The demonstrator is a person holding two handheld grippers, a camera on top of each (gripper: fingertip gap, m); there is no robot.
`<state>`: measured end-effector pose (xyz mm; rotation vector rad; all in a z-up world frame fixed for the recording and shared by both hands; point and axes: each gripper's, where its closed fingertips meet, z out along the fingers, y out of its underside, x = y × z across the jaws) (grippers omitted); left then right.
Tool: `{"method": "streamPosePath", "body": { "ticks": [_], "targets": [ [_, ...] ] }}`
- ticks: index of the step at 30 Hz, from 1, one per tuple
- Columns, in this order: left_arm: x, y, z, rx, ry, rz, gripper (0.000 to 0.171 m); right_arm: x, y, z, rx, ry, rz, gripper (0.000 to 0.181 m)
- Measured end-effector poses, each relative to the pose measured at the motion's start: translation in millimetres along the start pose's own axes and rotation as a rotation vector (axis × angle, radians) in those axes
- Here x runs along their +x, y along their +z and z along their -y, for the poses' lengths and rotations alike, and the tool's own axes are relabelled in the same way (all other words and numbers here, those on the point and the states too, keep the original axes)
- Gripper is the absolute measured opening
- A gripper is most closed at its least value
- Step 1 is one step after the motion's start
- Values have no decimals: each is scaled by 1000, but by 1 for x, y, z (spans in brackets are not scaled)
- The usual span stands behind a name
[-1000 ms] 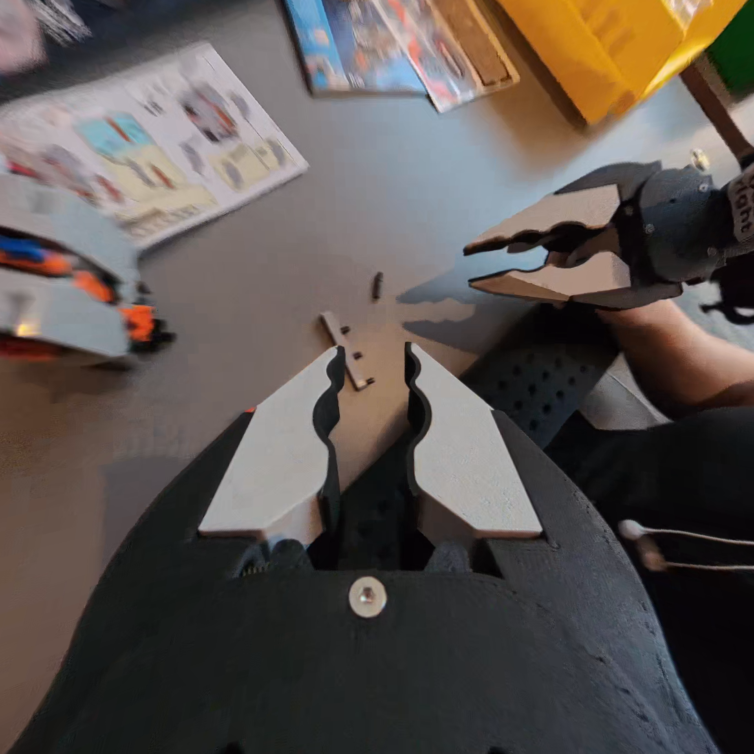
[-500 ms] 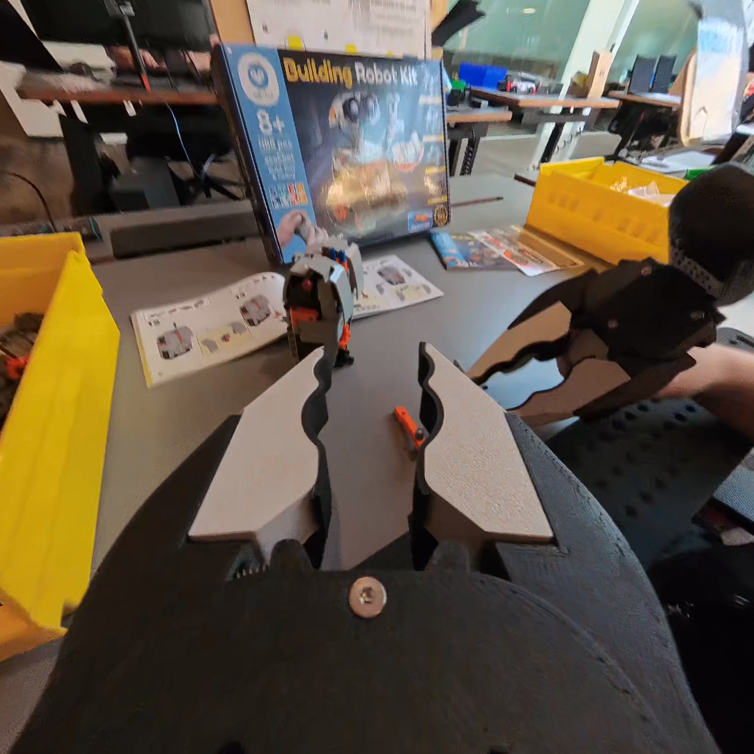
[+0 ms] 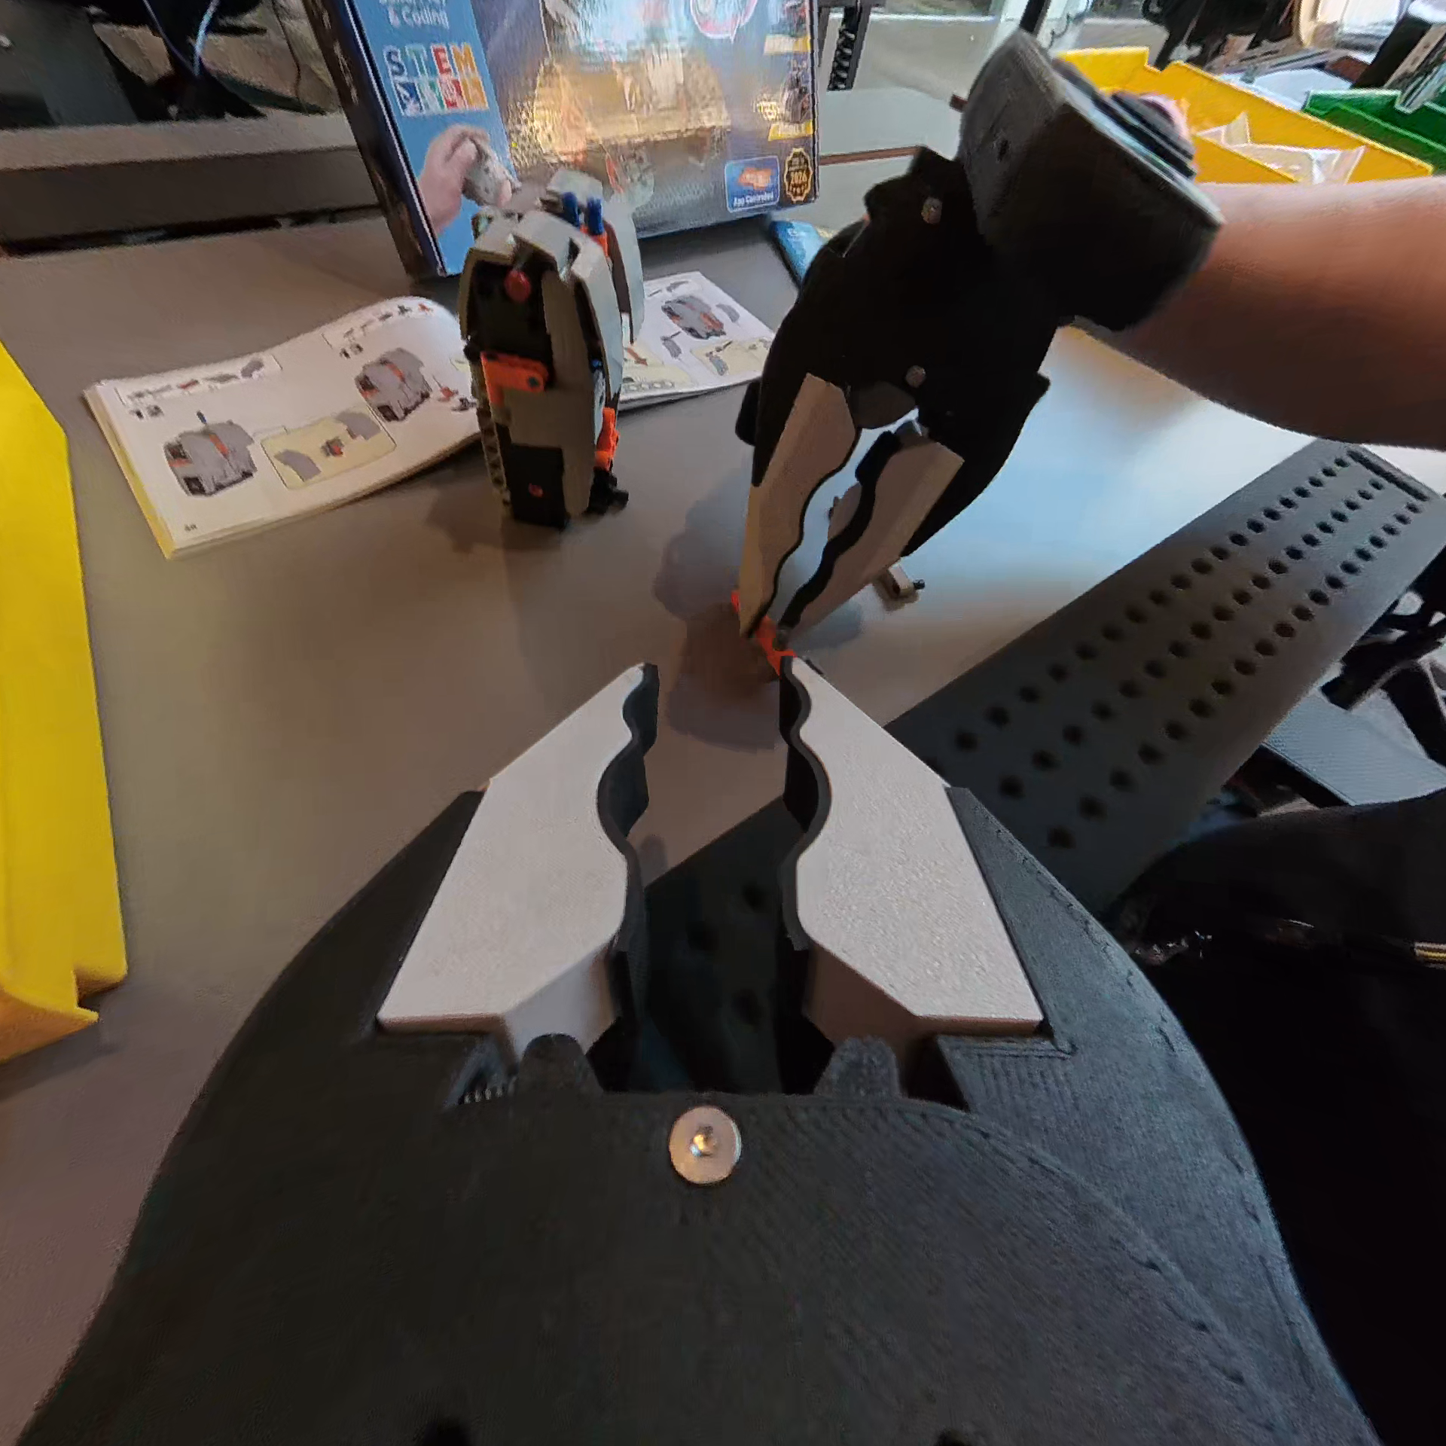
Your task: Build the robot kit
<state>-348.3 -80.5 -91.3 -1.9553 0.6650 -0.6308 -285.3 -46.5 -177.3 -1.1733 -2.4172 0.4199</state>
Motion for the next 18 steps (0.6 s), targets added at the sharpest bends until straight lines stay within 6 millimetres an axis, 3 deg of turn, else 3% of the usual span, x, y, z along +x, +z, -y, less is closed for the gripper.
{"method": "streamPosePath", "body": {
  "ticks": [2, 4, 6, 9, 14, 18],
  "targets": [
    [4, 3, -3, 2, -53, -57, 24, 2, -2, 0, -15, 10, -13, 9],
    [11, 6, -1, 14, -133, -142, 18, 10, -15, 9, 24, -44, -146, 9],
    [20, 8, 7, 52, -219, -237, 17, 18, -44, 33, 120, -119, -356, 8],
    [44, 3, 34, 159, -288, -413, 11, 12, -92, 57, 128, -307, -656, 8],
    [69, -4, 69, 217, -226, -505, 11, -4, -135, 71, 17, -479, -974, 7],
    [90, -5, 81, 177, -84, -475, 16, -10, -162, 83, -36, -575, -1170, 7]
  ]
}}
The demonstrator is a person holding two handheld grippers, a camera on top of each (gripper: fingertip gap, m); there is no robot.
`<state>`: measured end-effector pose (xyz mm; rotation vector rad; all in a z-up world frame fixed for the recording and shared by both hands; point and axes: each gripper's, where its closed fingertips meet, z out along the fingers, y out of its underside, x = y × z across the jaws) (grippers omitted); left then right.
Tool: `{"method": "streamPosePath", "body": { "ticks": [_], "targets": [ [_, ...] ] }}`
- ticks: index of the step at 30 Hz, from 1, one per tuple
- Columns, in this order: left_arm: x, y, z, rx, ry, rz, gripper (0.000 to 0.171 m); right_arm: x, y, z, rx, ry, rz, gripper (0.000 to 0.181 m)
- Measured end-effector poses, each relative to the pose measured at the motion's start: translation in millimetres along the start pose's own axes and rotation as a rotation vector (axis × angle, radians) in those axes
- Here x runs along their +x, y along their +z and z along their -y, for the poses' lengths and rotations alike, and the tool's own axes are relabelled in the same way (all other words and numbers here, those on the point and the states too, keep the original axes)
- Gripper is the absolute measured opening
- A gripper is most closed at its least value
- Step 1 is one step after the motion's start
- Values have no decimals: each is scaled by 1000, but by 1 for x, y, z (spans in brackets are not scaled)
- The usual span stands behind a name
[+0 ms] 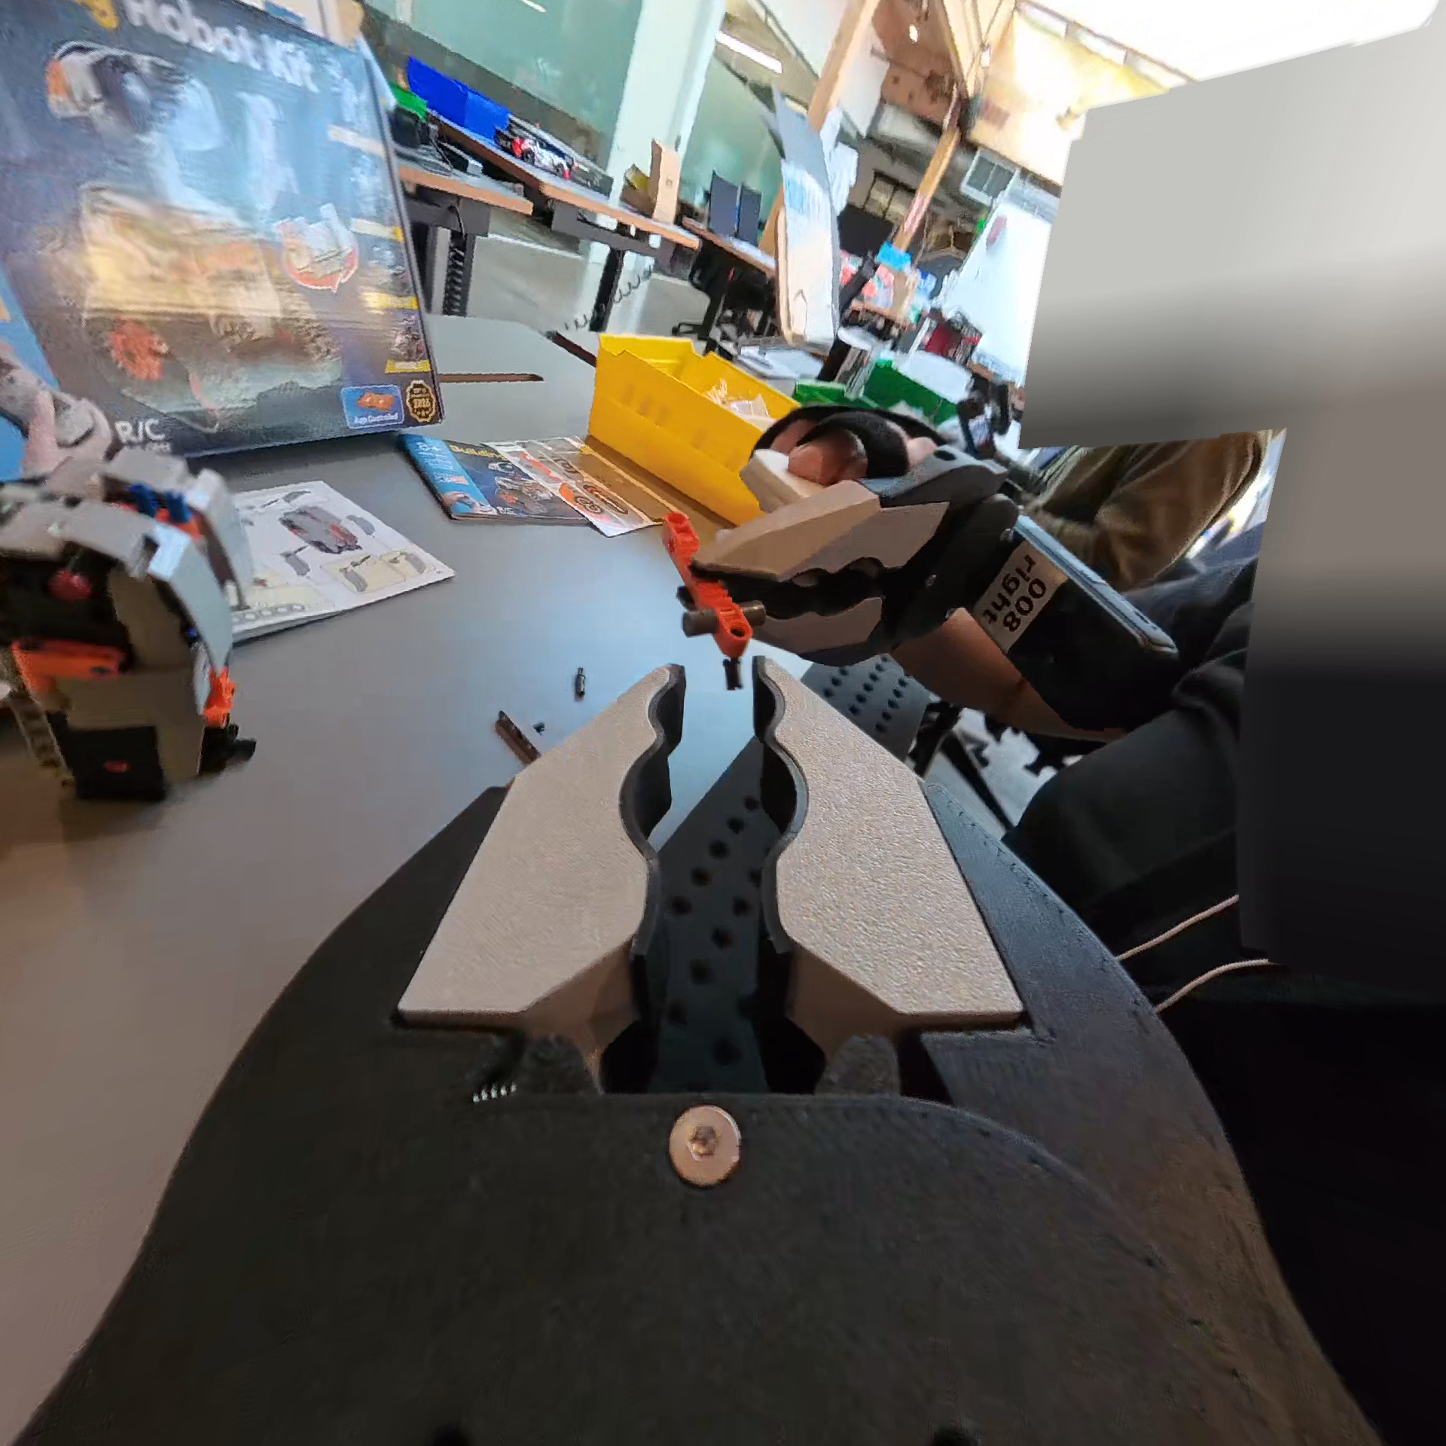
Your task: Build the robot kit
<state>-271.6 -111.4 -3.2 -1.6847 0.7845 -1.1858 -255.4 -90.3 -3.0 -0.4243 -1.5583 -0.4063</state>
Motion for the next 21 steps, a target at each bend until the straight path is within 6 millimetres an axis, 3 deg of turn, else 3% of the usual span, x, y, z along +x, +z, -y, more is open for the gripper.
{"method": "streamPosePath", "body": {
  "ticks": [5, 11, 21],
  "targets": [
    [18, 11, 11, -10, 130, 65, 15, 19, -14, 5, 0, -89, -147, 6],
    [30, 15, 16, -35, 229, 117, 12, 19, -18, 4, -2, -111, -166, 6],
    [12, 29, -1, -137, 199, 201, 8, 1, -15, -1, -40, -79, -37, 6]
  ]
}}
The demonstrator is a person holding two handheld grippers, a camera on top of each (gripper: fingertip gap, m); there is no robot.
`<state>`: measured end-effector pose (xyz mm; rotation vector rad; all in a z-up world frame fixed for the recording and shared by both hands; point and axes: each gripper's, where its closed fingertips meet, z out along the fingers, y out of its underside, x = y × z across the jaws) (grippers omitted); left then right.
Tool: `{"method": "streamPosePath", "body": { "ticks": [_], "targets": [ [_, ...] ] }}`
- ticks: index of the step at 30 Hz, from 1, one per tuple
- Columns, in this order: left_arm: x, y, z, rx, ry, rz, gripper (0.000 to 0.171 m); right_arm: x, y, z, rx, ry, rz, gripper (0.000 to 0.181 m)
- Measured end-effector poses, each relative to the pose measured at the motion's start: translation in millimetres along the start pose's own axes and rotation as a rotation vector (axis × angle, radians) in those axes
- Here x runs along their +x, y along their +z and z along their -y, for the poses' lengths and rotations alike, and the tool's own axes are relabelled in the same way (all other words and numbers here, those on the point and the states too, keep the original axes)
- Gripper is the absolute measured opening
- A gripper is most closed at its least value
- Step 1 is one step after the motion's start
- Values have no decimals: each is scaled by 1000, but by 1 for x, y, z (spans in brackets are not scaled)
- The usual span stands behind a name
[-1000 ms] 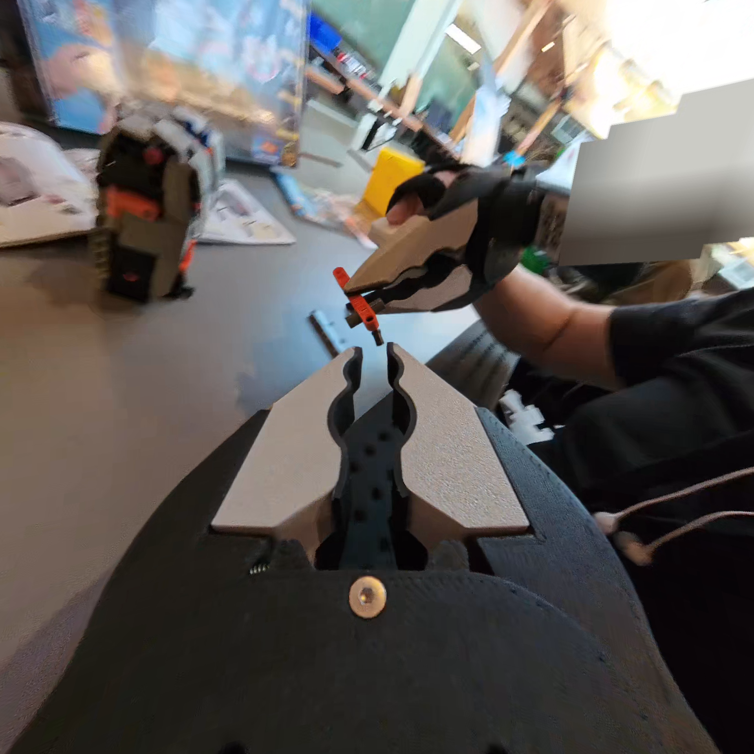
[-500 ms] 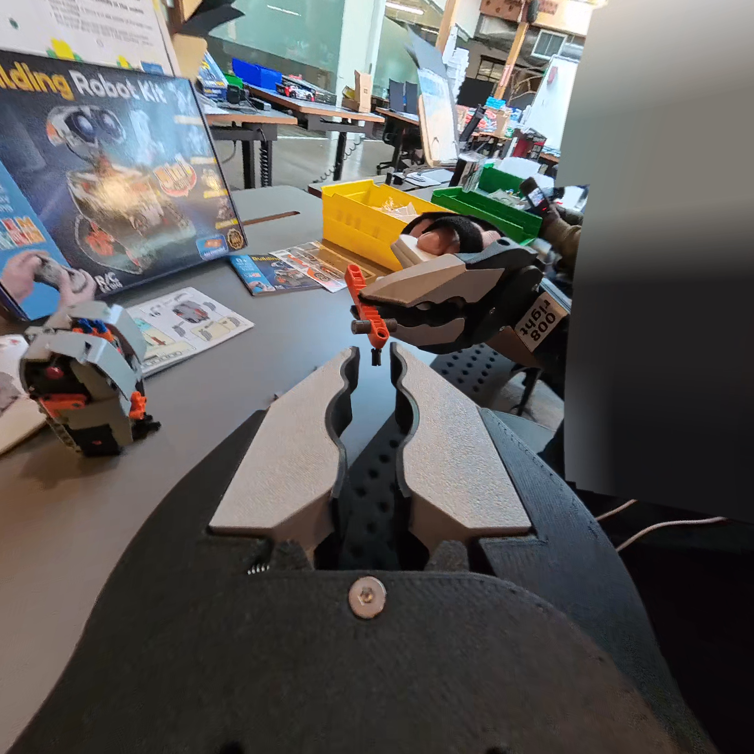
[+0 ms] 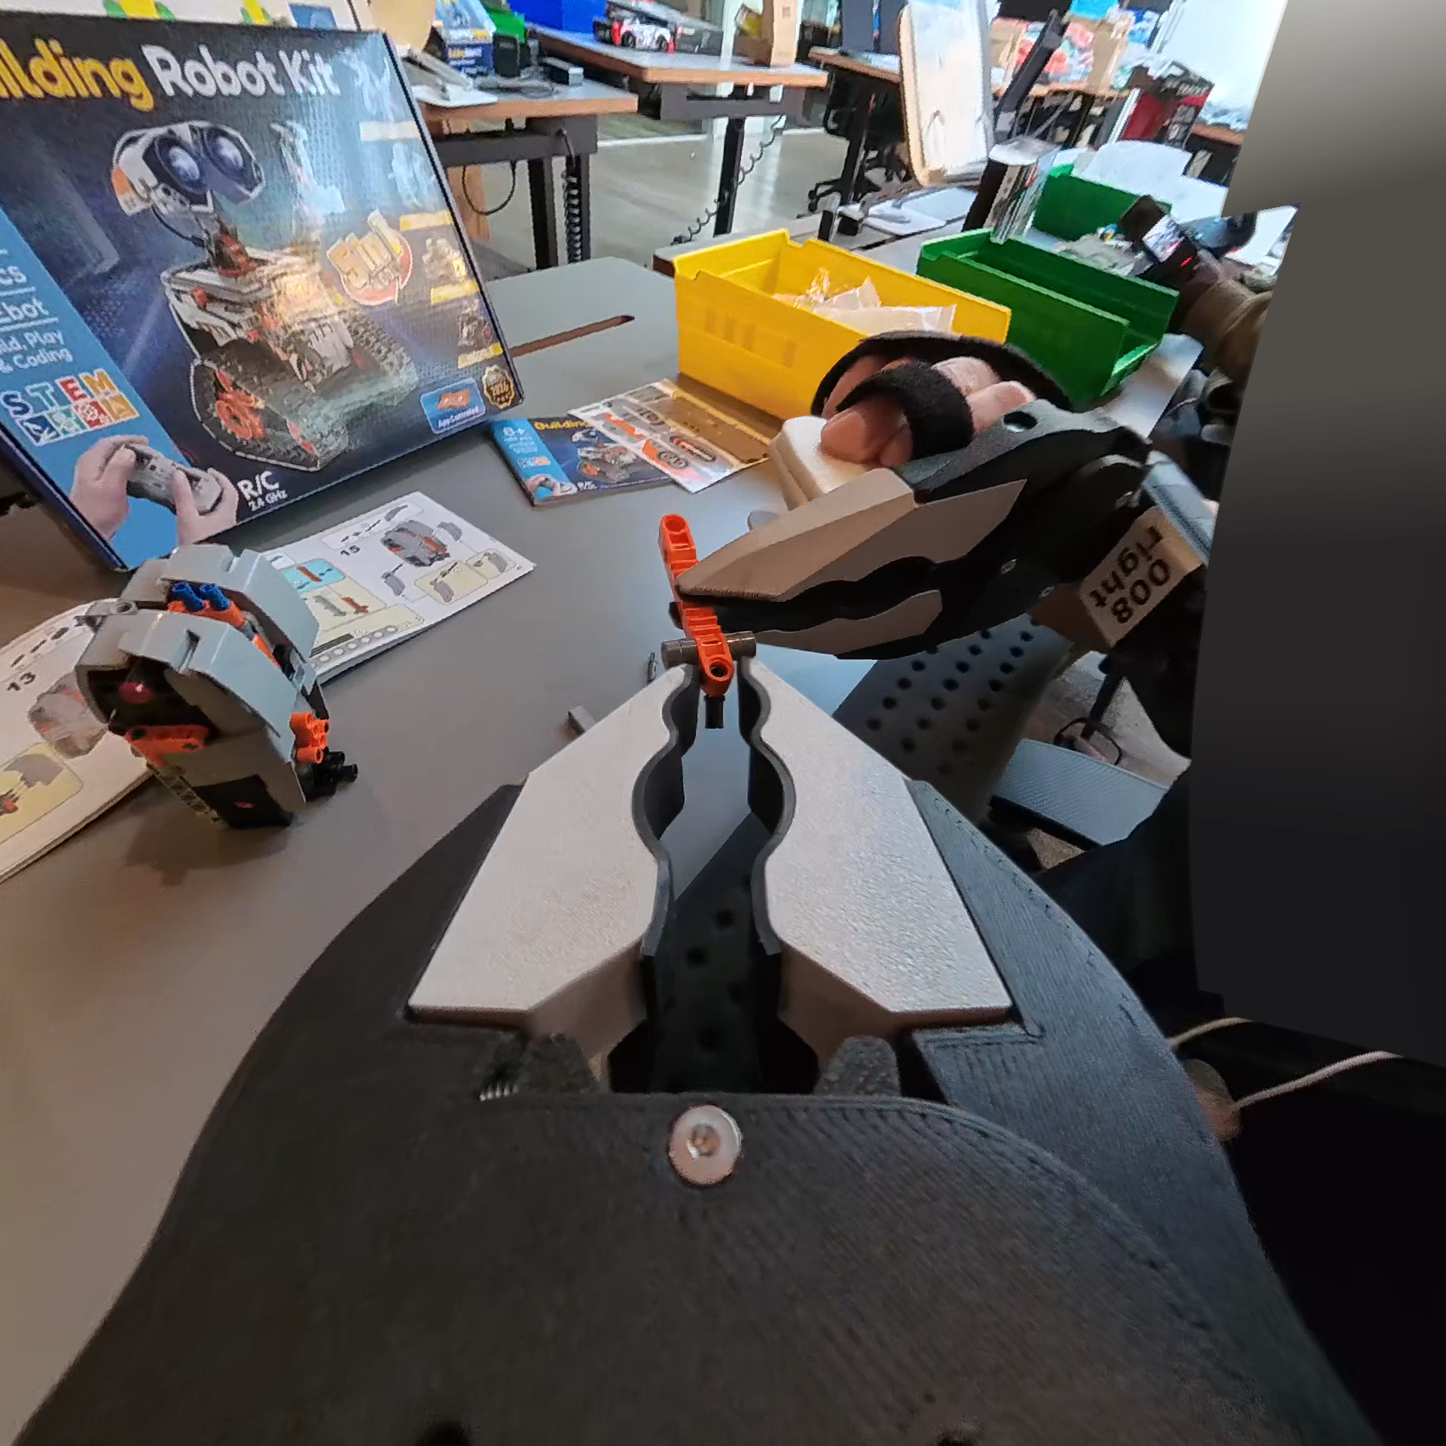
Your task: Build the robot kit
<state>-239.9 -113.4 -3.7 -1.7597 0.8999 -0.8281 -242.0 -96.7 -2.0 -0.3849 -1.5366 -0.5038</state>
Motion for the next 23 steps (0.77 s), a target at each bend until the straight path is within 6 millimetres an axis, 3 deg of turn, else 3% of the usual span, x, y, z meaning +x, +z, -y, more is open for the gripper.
{"method": "streamPosePath", "body": {
  "ticks": [6, 13, 17, 20, 23],
  "targets": [
    [-6, 8, -7, -6, -95, -38, 6, -9, 2, -6, -27, 17, 84, 7],
    [-17, 11, -3, 158, -358, -194, 6, -12, 12, -16, -40, 168, 122, 13],
    [-21, 6, -2, 248, -486, -285, 6, -10, 14, -18, -43, 282, 122, 28],
    [-25, 2, -3, 298, -556, -320, 6, -5, 12, -25, -63, 313, 81, 29],
    [-33, -8, 5, 411, -653, -371, 5, -2, 7, -28, -77, 534, 52, 28]
  ]
}}
